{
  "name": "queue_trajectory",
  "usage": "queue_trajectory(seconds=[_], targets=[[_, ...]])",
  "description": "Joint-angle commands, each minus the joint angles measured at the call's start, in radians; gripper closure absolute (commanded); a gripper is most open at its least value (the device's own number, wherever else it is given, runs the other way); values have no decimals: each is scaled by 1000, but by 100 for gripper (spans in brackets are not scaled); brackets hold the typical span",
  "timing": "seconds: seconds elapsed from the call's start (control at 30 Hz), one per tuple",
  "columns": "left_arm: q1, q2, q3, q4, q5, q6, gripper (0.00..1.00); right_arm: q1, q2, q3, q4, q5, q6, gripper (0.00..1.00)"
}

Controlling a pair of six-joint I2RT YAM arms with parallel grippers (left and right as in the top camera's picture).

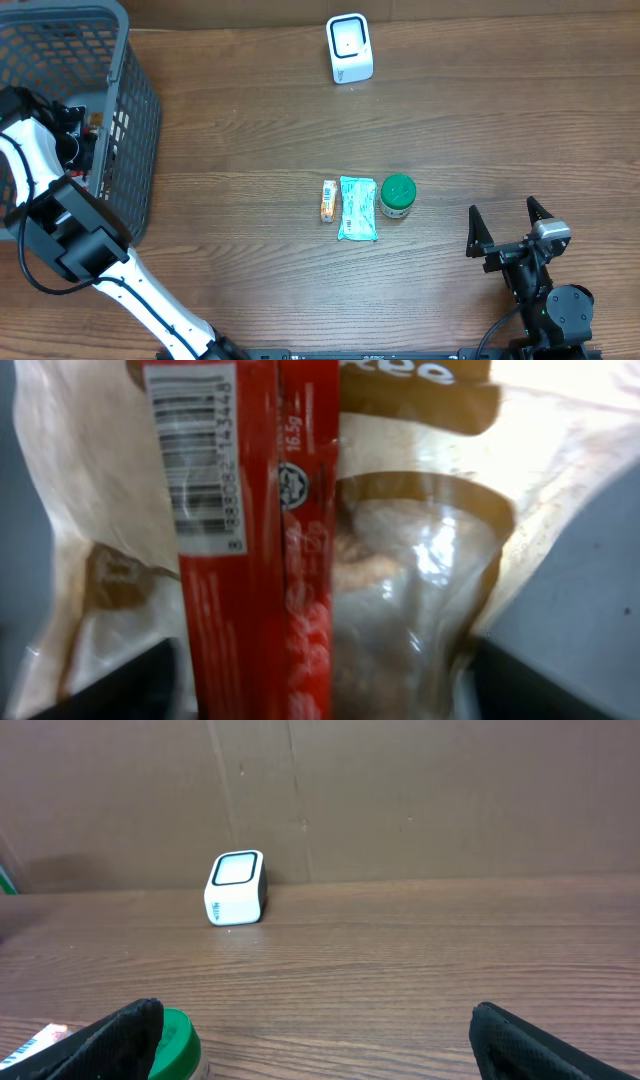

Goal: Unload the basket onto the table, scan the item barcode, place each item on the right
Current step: 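Grasp the Pantree snack bag with red stick in the basket, left gripper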

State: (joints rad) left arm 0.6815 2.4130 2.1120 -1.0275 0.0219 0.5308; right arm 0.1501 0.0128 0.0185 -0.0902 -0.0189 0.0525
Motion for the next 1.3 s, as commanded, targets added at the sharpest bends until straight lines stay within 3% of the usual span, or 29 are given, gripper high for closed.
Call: queue_trajectory(seconds=[0.0, 0.13, 0.23, 0.37, 0.73, 0.87, 1.07, 1.27], targets=[[0, 68, -10, -10, -33, 12, 42, -6, -10, -10, 6, 9, -1, 0], [0, 69, -10, -15, -33, 12, 61, -6, -10, -11, 6, 9, -1, 0], [-1, 68, -9, -21, -28, 10, 91, -6, -10, -11, 6, 9, -1, 0], [-2, 53, 6, -19, 19, -27, 96, -6, -10, -11, 6, 9, -1, 0], [-6, -84, 166, -74, 60, -245, 96, -6, -10, -10, 6, 9, -1, 0], [-15, -187, 184, -68, 92, -306, 96, -6, -10, -11, 6, 9, -1, 0], [-34, -391, 184, -51, 254, -457, 96, -6, -10, -10, 6, 9, -1, 0], [-76, -598, 183, -71, 267, -579, 96, -6, -10, -11, 6, 9, -1, 0]])
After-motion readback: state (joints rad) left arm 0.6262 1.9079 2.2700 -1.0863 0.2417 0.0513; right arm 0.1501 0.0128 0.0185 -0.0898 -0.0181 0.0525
